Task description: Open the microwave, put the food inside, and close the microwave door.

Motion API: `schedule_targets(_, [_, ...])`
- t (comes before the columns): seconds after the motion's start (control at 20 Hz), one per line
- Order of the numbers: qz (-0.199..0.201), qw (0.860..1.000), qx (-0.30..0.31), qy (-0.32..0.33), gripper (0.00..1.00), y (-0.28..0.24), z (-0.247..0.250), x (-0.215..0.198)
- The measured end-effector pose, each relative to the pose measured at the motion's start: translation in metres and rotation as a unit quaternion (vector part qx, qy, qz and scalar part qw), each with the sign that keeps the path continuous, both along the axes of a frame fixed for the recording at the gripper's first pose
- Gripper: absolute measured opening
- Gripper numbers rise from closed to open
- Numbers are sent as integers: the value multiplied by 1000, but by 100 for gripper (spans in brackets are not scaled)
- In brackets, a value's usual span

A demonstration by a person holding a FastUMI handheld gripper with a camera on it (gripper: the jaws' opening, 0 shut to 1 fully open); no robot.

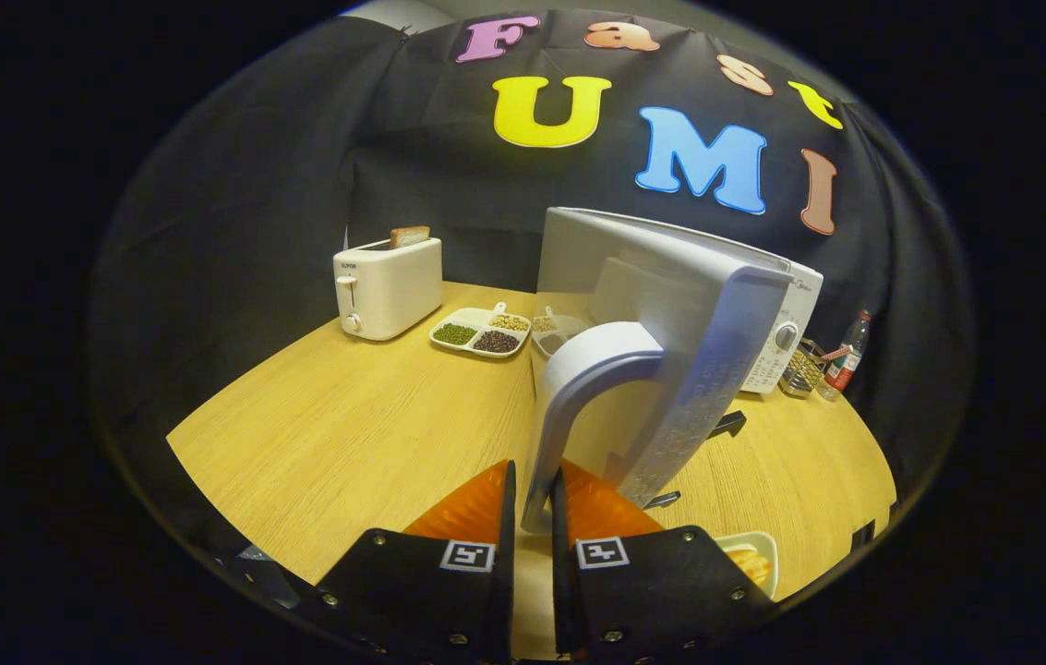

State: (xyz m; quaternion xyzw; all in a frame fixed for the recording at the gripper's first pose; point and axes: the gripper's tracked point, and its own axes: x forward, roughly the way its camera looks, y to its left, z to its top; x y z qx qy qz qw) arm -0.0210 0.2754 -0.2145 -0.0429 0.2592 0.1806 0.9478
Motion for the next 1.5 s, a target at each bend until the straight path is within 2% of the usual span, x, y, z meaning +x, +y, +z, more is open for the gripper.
schedule_targets(0.2, [8,1000,17,19,24,15,5,-13])
schedule_targets(0.25, [12,1000,19,18,36,20,7,-15])
schedule_targets(0.3, [22,999,23,16,51,23,10,-20])
schedule_targets(0.5, [68,995,63,23,52,44,19,-36])
schedule_targets(0.75, [142,982,123,2,53,62,56,-58])
schedule_targets(0.85, [158,978,136,-12,67,60,72,-65])
schedule_targets(0.9, [162,977,140,-21,85,55,80,-67])
schedule_targets(1.0, [158,976,141,-41,95,42,94,-68])
schedule_targets(1.35, [114,981,139,-68,95,-17,108,-53])
schedule_targets(1.5, [74,986,131,-71,95,-55,104,-37])
